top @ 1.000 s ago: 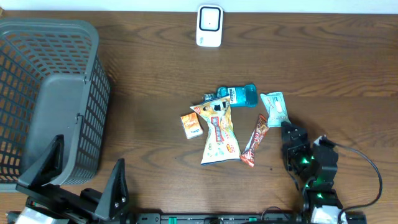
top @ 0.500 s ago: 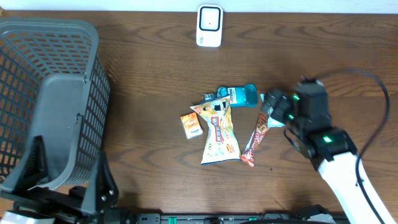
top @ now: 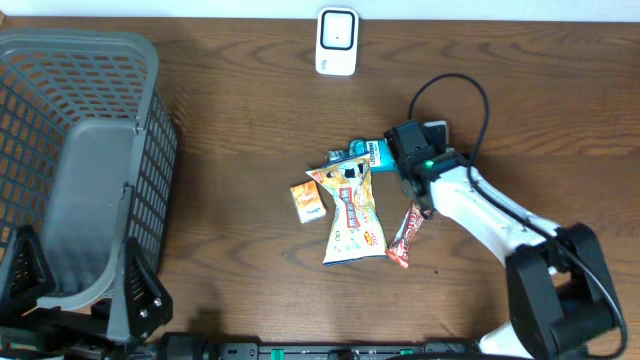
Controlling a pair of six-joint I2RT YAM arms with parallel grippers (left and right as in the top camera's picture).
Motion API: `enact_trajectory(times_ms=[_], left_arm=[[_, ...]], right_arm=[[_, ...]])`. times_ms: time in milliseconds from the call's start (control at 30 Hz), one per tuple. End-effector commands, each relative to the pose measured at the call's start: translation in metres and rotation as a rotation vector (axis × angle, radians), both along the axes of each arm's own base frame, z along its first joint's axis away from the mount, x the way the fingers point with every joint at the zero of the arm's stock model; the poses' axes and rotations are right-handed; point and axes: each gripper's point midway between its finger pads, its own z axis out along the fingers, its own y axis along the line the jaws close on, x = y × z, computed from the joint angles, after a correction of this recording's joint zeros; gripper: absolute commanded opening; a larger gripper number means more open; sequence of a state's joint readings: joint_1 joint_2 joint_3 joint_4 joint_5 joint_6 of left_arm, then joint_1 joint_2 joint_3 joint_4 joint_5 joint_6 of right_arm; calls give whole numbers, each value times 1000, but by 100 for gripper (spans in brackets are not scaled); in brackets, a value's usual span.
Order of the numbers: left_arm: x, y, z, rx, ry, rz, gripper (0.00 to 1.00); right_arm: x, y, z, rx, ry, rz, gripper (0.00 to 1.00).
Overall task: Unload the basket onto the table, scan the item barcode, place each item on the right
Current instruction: 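Reach the right gripper to the green wipes pack and grasp it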
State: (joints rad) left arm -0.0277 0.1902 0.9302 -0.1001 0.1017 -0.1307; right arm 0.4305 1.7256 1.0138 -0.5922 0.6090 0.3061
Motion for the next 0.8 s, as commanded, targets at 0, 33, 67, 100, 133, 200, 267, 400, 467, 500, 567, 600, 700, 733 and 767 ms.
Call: enact_trajectory(times_ms=[0,33,67,100,133,200,267,400,467,500,567,600,700,733,767], left_arm=[[-5,2,3,-1,-17,15,100],[-5,2,3,-1,-17,15,100],[-6,2,3,-1,-18,15,100],[-6,2,3,-2,-19,15,100],[-6,2,3,-2,-20,15,100],[-8,2,3,-2,-24,15,100],[-10,2,4,-2,-30,15,100],[-17,3,5,-2,-47,15,100],[-22,3,6,-2,-60,15,100],[-24,3,6,-3,-65,15,100],[-27,3,6,-3,-70,15,100],[-29,3,6,-3,-73,15,100],[-32,3,4,-3,-73,15,100],[-33,3,4,-3,-73,15,100],[-34,3,4,-3,-76,15,100]], right_arm=[[5,-2,-3,-43,2,19,94],[5,-1,-8,-38,13,22,92],[5,0,-14,-34,30,28,89],[3,0,-19,-33,50,32,87],[2,-2,-27,-34,71,29,85],[0,-6,-39,-51,111,32,81],[-2,-10,-51,-77,158,53,72],[-8,-14,-65,-116,222,90,40],[-7,-13,-64,-110,221,89,18],[-6,-12,-62,-106,213,87,11],[-3,-9,-55,-85,196,72,1],[-2,-7,-50,-66,195,68,1],[4,16,-25,73,214,90,1],[5,24,-17,121,220,98,1],[6,35,-5,200,233,115,1]])
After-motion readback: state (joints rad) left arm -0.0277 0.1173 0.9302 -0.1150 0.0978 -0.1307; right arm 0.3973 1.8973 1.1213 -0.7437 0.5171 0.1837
